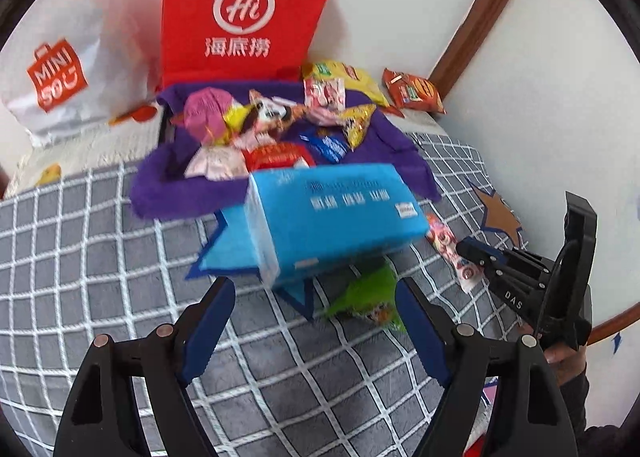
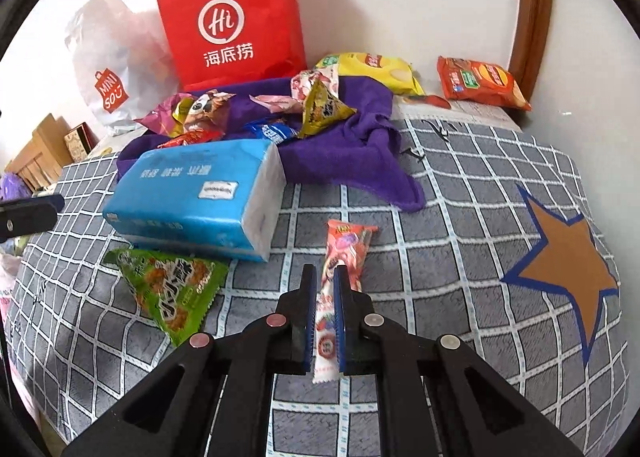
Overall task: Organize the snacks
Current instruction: 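Grasp pink stick snack with right tool and lift it, then grasp green packet with left tool while right tool carries stick snack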
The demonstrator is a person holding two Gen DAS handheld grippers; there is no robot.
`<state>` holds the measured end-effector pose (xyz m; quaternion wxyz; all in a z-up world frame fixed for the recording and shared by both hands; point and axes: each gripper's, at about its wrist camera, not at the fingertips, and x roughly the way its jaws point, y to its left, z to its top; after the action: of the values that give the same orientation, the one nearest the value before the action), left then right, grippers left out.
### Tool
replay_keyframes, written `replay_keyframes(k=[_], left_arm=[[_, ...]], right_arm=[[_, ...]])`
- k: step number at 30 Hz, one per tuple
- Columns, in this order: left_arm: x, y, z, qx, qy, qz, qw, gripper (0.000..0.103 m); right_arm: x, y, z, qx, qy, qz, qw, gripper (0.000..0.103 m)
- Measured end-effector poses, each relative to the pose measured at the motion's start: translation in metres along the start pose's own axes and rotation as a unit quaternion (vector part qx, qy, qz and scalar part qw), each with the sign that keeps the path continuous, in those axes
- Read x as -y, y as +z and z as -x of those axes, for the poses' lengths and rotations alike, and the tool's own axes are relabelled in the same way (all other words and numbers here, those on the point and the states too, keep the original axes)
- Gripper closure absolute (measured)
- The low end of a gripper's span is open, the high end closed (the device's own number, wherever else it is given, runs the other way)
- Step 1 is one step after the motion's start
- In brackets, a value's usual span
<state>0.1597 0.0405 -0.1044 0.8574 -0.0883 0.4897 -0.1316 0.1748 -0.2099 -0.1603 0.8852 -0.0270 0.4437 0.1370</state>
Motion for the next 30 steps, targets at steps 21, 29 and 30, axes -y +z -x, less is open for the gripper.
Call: replay_keyframes(k=[21, 29, 30], left_arm=[[0.059, -0.012, -0.092, -0.069, 0.002, -0.046, 0.9965, 0.048], [0.050, -0.016, -0.074, -0.056, 0.005, -0.049, 0.9972, 0.053], [0.048, -0.016, -0.070, -0.055, 0.007, -0.047, 0.9974, 0.053]], right_arm=[[0.037, -0.014, 0.001, -0.012, 0.036, -0.037, 0.999, 0.079], [0.019, -0.002, -0.009, -0.003, 0.039, -0.010, 0.999, 0.062], [0.017, 0.000, -0.015, -0.005, 0.036, -0.008, 0.999, 0.062]])
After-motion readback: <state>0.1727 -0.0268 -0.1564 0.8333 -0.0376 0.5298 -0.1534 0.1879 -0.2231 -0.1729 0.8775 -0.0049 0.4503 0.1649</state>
